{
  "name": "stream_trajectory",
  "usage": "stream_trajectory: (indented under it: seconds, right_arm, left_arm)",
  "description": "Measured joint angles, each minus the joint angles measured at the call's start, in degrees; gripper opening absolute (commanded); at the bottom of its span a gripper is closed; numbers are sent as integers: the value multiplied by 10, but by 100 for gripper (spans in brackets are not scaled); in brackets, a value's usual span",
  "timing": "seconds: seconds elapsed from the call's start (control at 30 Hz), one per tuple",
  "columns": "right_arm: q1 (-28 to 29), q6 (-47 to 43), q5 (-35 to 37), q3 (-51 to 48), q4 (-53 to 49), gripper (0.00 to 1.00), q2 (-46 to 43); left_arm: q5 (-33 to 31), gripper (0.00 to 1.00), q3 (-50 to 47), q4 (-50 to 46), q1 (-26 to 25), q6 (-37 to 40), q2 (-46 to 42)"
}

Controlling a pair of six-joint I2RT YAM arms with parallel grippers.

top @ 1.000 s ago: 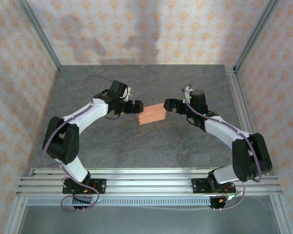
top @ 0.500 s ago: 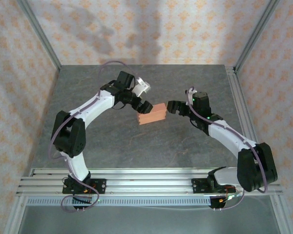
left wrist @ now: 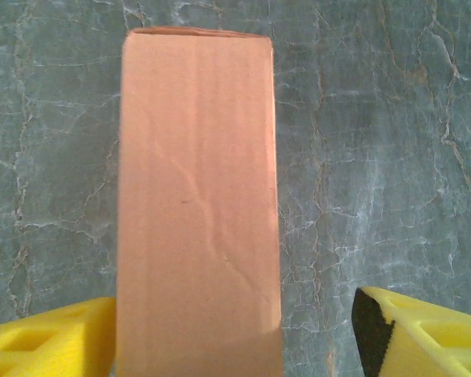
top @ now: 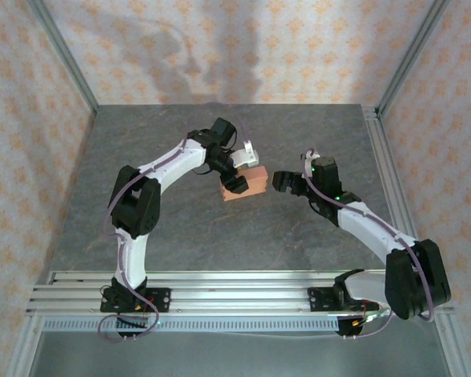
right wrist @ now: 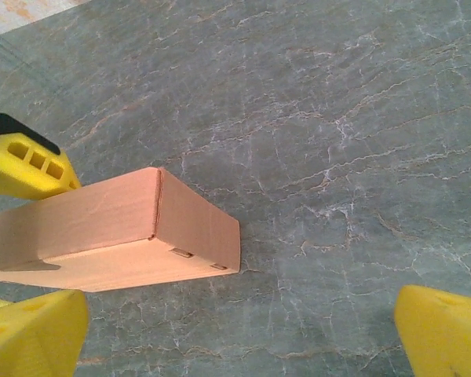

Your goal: Fold the paper box

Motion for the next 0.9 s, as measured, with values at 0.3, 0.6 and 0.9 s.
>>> stream_trajectory:
  seconds: [0.3,0.6,0.9]
  right_arm:
    - [0,0,4,-19,1,100,-10]
    - [0,0,4,-19,1,100,-11]
    - [0,-4,4,-19,1,100,-11]
  left_arm:
    - [-51,53,-13,0,-5,46,-2]
    - [-124,39,-73,70,-19,72,-31]
    - [-223,41,-140,183,-35,124,-66]
